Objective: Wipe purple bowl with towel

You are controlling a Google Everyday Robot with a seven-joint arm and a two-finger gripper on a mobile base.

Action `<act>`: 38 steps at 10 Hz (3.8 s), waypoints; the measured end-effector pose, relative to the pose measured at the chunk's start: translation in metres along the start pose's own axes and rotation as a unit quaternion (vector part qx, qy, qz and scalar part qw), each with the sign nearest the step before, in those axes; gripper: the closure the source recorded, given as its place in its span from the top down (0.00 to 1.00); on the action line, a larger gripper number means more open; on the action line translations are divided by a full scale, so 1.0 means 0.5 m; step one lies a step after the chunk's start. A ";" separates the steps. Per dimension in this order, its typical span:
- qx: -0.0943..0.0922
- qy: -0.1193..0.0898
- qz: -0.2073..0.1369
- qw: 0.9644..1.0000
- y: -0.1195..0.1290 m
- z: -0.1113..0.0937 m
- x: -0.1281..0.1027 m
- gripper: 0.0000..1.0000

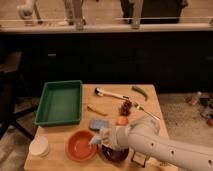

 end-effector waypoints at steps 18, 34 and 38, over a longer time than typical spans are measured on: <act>-0.134 0.126 -0.026 0.983 0.020 -0.008 0.097 0.00; -0.189 0.152 -0.051 0.969 0.053 0.004 0.085 0.00; -0.194 0.156 -0.030 0.968 0.075 -0.023 0.119 0.00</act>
